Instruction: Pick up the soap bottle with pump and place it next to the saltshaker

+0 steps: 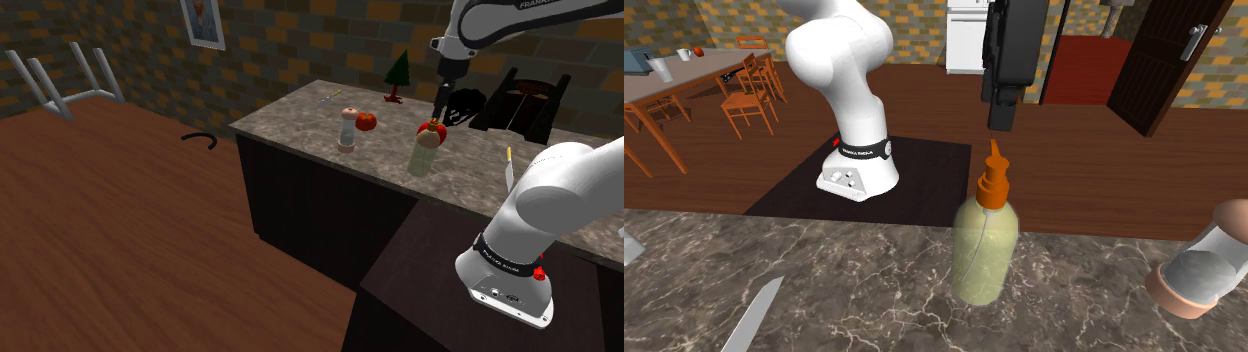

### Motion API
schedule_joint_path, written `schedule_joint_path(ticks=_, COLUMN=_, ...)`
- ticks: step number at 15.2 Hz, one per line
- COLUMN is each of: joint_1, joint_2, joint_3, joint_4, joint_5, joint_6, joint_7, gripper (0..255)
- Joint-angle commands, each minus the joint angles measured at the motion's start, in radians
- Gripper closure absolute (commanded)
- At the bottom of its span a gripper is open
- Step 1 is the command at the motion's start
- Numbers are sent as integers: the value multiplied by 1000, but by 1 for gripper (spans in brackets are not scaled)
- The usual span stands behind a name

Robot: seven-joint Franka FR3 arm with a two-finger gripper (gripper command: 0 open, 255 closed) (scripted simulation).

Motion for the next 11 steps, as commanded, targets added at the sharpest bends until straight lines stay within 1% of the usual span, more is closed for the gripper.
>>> schedule_joint_path(ticks=1, joint_1=1, joint_2=48, joint_3=-56, joint_4=12, joint_5=-11, joint_6=68, joint_7=-48, gripper=0)
schedule_joint_path(ticks=8, joint_1=-4, joint_2=87, joint_3=-89, joint_4=-53, joint_5=-31, joint_6=174, joint_7=-46, gripper=0)
schedule_joint_path(ticks=11, joint_1=-4, joint_2=91, joint_3=-91, joint_4=-58, joint_5=-32, joint_6=183, joint_7=-46, gripper=0)
